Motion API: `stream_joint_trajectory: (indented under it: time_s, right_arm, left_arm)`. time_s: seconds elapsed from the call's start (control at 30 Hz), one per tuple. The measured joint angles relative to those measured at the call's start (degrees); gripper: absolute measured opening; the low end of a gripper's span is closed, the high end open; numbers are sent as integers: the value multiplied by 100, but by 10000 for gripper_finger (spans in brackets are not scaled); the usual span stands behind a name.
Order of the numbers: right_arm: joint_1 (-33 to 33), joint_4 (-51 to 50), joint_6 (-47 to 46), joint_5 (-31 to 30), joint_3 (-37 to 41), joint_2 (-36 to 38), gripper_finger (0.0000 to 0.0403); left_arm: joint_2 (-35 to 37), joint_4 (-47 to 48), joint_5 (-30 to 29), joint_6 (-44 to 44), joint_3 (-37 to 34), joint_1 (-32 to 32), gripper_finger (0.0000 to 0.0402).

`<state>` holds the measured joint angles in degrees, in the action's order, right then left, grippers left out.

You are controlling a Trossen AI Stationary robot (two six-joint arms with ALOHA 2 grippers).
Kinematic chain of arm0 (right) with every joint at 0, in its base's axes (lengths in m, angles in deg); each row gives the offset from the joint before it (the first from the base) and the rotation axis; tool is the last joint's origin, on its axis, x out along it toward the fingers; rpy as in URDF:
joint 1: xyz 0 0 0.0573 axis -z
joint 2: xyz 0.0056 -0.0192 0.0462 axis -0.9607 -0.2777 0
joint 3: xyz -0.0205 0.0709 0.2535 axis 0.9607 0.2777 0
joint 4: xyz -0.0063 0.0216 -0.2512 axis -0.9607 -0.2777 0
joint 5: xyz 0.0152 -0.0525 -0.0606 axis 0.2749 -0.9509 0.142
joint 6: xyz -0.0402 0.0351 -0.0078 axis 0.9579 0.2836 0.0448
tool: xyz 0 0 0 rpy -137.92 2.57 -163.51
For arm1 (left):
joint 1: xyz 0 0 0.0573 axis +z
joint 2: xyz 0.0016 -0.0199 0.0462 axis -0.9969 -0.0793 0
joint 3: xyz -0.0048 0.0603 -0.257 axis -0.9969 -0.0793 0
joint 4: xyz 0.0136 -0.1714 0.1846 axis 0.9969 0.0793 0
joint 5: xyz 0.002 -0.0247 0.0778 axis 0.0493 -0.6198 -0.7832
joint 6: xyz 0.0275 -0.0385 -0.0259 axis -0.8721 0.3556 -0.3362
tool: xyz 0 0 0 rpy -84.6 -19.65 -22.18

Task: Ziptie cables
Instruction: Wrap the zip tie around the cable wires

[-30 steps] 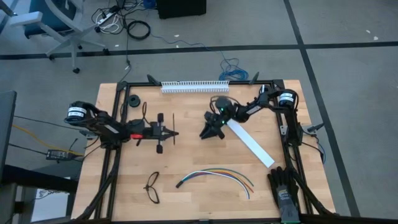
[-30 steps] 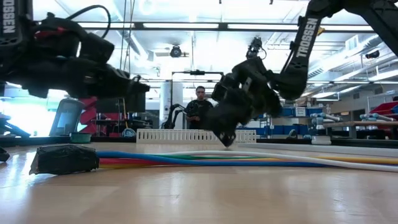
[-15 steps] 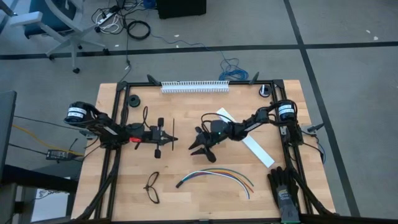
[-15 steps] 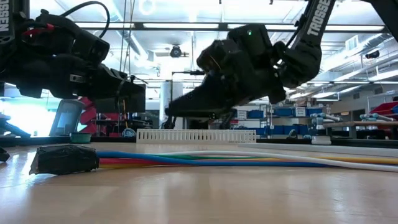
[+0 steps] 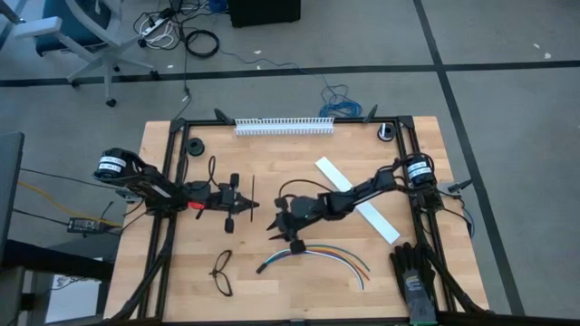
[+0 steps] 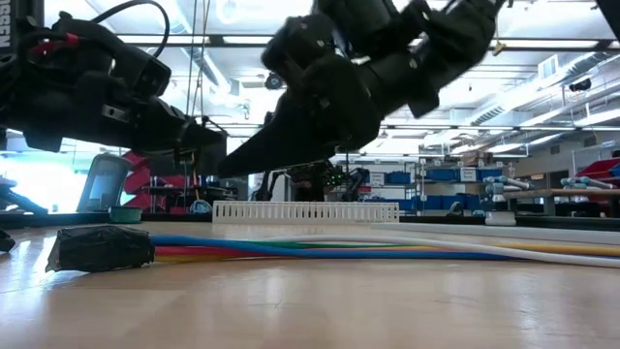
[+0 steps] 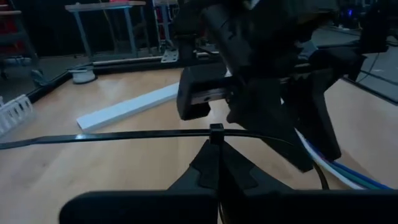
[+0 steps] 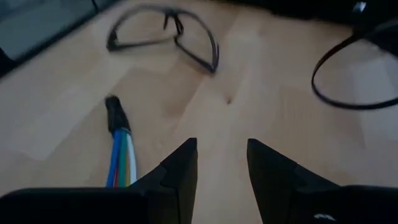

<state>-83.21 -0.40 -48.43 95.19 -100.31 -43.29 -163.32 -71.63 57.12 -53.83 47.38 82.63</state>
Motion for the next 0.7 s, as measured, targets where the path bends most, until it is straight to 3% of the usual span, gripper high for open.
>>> stream_joint_trajectory:
  time_s: [0.13,0.4,0.7]
  right_arm:
    - [-129,-754,-95,-106,-323,0,127]
    - [-405,-888,-446,-169,-373,-4,127]
    - [-814,-1091,-658,-1035,-374,-28,127]
  left_arm:
    - [0,0,2,2,2,-51,0]
    - [0,1,4,2,4,-62,0]
    - [0,4,150,7,4,-62,0]
